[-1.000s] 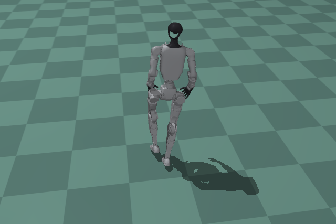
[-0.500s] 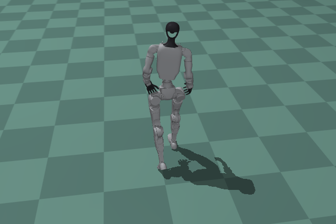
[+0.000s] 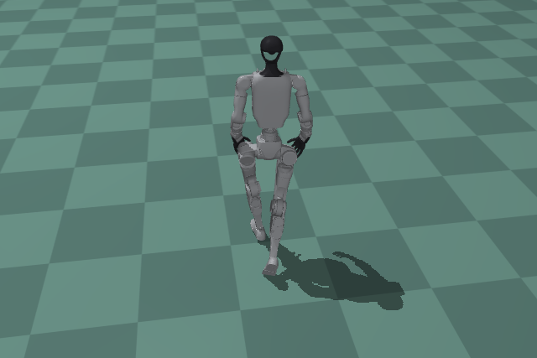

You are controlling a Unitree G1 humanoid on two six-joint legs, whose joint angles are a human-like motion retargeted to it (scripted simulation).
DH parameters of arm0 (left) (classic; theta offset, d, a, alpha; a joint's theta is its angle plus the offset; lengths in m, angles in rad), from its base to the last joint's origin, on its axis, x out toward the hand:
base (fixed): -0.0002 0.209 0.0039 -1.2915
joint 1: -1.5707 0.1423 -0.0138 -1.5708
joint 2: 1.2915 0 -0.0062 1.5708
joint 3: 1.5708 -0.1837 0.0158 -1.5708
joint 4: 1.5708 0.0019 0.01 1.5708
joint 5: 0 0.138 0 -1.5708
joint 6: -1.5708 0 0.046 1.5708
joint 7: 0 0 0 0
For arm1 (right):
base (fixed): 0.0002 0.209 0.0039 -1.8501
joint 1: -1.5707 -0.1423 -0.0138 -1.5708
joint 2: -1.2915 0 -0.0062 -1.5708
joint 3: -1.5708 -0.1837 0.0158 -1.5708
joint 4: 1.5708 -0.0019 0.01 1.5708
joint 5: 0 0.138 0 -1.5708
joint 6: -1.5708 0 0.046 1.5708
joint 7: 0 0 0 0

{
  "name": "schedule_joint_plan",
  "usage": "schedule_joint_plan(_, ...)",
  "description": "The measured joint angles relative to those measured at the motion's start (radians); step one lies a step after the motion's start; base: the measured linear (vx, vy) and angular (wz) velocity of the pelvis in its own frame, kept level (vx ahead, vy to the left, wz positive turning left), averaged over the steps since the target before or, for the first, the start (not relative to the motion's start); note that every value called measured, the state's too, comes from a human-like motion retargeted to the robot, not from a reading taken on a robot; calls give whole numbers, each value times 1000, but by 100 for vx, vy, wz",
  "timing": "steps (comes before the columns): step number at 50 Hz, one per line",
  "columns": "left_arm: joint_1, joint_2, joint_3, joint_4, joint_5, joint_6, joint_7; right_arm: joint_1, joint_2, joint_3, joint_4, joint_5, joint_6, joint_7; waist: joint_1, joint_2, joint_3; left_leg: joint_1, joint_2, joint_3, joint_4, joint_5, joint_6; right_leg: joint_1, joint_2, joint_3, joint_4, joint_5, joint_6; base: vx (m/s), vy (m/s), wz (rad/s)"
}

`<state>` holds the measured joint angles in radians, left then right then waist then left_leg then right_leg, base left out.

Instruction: Walk run

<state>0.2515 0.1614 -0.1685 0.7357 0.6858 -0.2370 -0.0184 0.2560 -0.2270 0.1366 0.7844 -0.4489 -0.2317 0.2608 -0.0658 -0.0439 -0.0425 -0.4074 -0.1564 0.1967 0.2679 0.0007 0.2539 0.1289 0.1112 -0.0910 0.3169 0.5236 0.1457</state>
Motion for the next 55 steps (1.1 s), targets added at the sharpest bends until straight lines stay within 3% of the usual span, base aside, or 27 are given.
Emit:
schedule_joint_plan(2,-20,6,3,31,10,3,-17,-2,13,-4,7,-39,20,15,-90,-41,22,13,-60,-111,135,-80,-32,-99,-16,2,376,0,96,144,-38,120)
schedule_joint_plan(3,-39,14,25,42,25,2,-43,-16,26,-17,10,-63,31,8,-122,-52,32,26,-81,-120,178,-118,-37,-152,-39,-17,526,0,108,122,-42,41)
schedule_joint_plan(5,-48,23,32,55,71,28,-108,-12,66,-48,5,-87,59,-16,-116,29,14,110,49,-81,121,-141,-56,-220,12,-37,522,0,78,115,-30,-44)
schedule_joint_plan(8,-67,12,51,55,127,96,-269,20,97,-91,-36,-33,52,-73,-108,113,10,231,122,-76,16,-114,-107,-334,32,-58,458,-168,-69,115,-23,-29)
schedule_joint_plan(12,-47,-1,22,33,76,61,-299,55,106,-125,-96,88,-39,-206,-197,183,8,368,140,-128,-117,62,-186,-458,-59,-123,238,-369,-109,118,-19,93)
schedule_joint_plan(15,-29,6,-11,26,1,2,-219,56,80,-126,-134,94,-93,-274,-281,184,5,453,119,-175,-153,207,-237,-521,-100,-116,-24,-474,-142,118,-34,109)
schedule_joint_plan(17,-27,15,-21,36,-3,-18,-200,44,63,-112,-141,60,-86,-288,-311,183,3,501,117,-203,-144,295,-279,-531,-92,-42,-163,-548,-123,120,-44,56)
schedule_joint_plan(18,-27,20,-23,43,8,-21,-207,34,56,-101,-140,41,-74,-282,-315,181,1,520,117,-213,-125,340,-308,-533,-98,-24,-200,-556,-120,117,-46,36)
schedule_joint_plan(19,-27,26,-23,48,26,-21,-222,22,51,-89,-135,22,-59,-265,-326,169,2,535,107,-234,-84,395,-346,-535,-108,-24,-201,-480,-153,122,-50,46)
schedule_joint_plan(20,-27,33,-22,52,47,-18,-242,9,47,-78,-130,2,-43,-242,-342,153,4,547,94,-259,-31,456,-390,-538,-122,-33,-184,-362,-203,140,-65,33)
schedule_joint_plan(22,-2,45,6,53,85,-11,-274,-5,51,-33,-117,-22,-21,-203,-335,163,32,475,147,-205,308,523,-485,-504,-28,-8,-60,-515,-309,140,-70,-46)
schedule_joint_plan(23,8,43,28,60,103,-8,-275,-19,58,-13,-102,-20,-14,-191,-310,186,70,424,208,-167,529,523,-508,-483,63,82,12,-587,-309,118,-48,-60)
schedule_joint_plan(24,4,33,44,67,116,0,-269,-45,60,-10,-83,-14,-15,-171,-307,208,101,366,247,-183,694,523,-515,-465,68,38,66,-631,-300,107,-29,4)
schedule_joint_plan(25,-7,19,58,75,126,9,-260,-76,57,-15,-61,-7,-20,-145,-317,231,128,303,275,-225,829,523,-515,-447,31,-73,110,-662,-287,109,-28,46)
schedule_joint_plan(27,1,-26,89,64,124,25,-243,-107,43,-17,-28,-24,9,-98,-287,135,61,206,80,-248,760,507,-470,-370,-56,-20,19,-655,-290,110,-37,-1)
schedule_joint_plan(30,34,-38,79,21,46,-1,-143,-116,48,-30,1,-65,62,-78,-239,73,36,45,103,-138,711,326,-285,-278,-79,-17,-62,-627,-296,113,-40,2)
schedule_joint_plan(34,49,-35,85,-32,-62,-58,-12,-79,46,-12,-12,-47,8,-92,-121,11,21,-76,107,0,351,182,-181,-163,-58,4,-184,-431,-256,108,-42,-49)
schedule_joint_plan(36,43,-21,89,-53,-85,-67,-4,-53,43,0,-18,-18,-32,-106,-63,9,27,-68,71,-5,103,122,-166,-100,-22,13,-222,-324,-231,119,-38,-70)
schedule_joint_plan(38,30,-13,94,-69,-82,-41,-33,-34,36,13,-15,0,-58,-118,-6,-8,38,-54,27,-45,-72,64,-187,-34,-24,-21,-229,-228,-202,116,-36,-86)
schedule_joint_plan(40,11,-2,99,-80,-72,-4,-78,-31,28,33,-6,7,-74,-106,36,-25,52,-48,40,-13,-127,145,-159,12,-14,-12,-187,-124,-162,116,-40,-92)
schedule_joint_plan(42,-1,8,106,-83,-67,16,-113,-35,25,48,-4,-3,-67,-63,25,-24,62,-16,36,-27,-62,95,-105,-3,23,8,-34,-11,-67,133,-42,1)
schedule_joint_plan(43,3,8,102,-76,-70,19,-114,-31,26,49,-3,-16,-58,-37,-26,-42,75,15,15,-59,10,14,-101,-43,30,3,145,-3,-6,144,-40,98)
schedule_joint_plan(45,-19,-5,130,-27,-75,6,-107,-58,37,37,8,-70,-44,-8,-133,-88,104,19,-130,-273,139,-76,-121,-144,-34,-55,491,0,70,128,-39,85)
schedule_joint_plan(46,-29,-12,143,5,-67,14,-122,-65,48,9,3,-101,-42,-16,-152,-54,100,56,-33,-168,142,-103,-125,-184,-39,-86,535,0,70,107,-38,0)
schedule_joint_plan(48,-50,-25,152,66,-52,55,-163,-64,65,-33,-17,-127,-54,-58,-148,39,85,115,115,-101,109,-132,-152,-271,4,-116,531,-45,1,113,-43,-80)
schedule_joint_plan(50,-67,-39,158,111,-62,54,-223,-46,66,-57,-49,-88,-95,-140,-144,84,78,181,157,-88,56,-130,-182,-368,23,-88,512,-148,-64,108,-35,-68)
schedule_joint_plan(55,-47,-45,78,131,-193,-49,-241,30,51,-98,-102,59,-229,-272,-240,161,73,351,161,-130,-105,70,-266,-522,-71,-101,200,-351,-67,111,-23,56)
